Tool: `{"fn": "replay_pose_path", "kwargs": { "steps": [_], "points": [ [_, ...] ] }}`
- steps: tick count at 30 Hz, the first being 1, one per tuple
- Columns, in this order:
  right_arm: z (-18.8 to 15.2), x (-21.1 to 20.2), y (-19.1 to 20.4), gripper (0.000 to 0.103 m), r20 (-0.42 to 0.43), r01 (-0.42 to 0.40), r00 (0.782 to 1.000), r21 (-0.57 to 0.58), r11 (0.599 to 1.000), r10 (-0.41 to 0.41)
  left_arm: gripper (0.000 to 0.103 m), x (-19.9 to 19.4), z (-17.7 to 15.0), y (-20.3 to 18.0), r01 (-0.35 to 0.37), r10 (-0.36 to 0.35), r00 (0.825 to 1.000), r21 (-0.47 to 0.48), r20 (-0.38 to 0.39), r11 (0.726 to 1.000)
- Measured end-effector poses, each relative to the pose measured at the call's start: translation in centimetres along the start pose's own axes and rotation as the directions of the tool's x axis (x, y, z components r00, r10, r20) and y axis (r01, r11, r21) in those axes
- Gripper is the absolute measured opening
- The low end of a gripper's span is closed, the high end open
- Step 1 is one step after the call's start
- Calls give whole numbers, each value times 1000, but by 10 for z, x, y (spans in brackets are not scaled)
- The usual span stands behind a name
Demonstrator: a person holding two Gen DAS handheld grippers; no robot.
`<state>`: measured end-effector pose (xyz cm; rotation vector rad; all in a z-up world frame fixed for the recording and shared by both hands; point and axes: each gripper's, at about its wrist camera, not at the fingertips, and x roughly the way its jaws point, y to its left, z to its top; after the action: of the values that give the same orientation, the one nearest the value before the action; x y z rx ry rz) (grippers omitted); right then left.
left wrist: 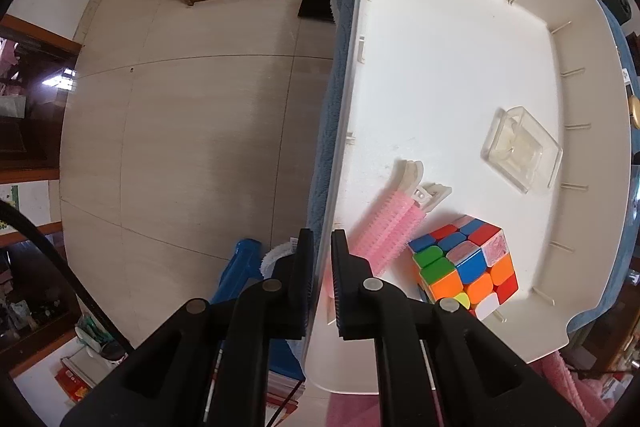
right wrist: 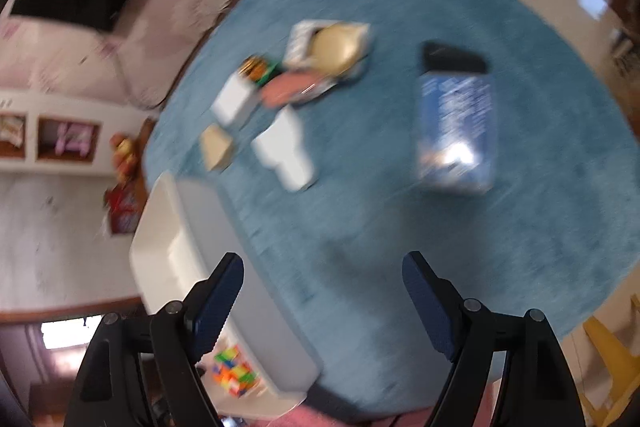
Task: Organize rigid objects
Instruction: 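Grasp the blue dental floss box with the right tool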
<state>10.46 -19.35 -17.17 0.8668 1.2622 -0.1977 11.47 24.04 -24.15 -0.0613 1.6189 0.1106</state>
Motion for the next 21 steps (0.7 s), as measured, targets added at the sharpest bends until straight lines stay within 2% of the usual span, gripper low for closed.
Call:
{"fn": "replay_pose_path", "kwargs": {
  "steps": [6,10,16,18,20,21],
  "points": [
    [39,9,-38,82,40,126,991,74,989,-129,10,1,0,0,-6,6,1000,-10,-9,1000],
    [58,26,-52,82,7,186,982,88,979,-187,9,2,0,1,6,-6,1000,-19,-5,1000],
    [73,51,-61,82,-33,292,956,87,952,-290,9,-1,-3,-2,-17,17,1000,30,5,999],
    [76,58,-62,73,-41,316,949,85,945,-313,9,-1,-3,-4,-22,22,1000,31,5,999],
    [79,65,-60,63,-46,297,955,71,952,-294,9,-1,-4,-5,-21,21,1000,28,6,999],
    [79,67,-58,63,-49,299,954,59,952,-296,9,-1,-4,-5,-21,21,1000,26,7,999]
  ]
}}
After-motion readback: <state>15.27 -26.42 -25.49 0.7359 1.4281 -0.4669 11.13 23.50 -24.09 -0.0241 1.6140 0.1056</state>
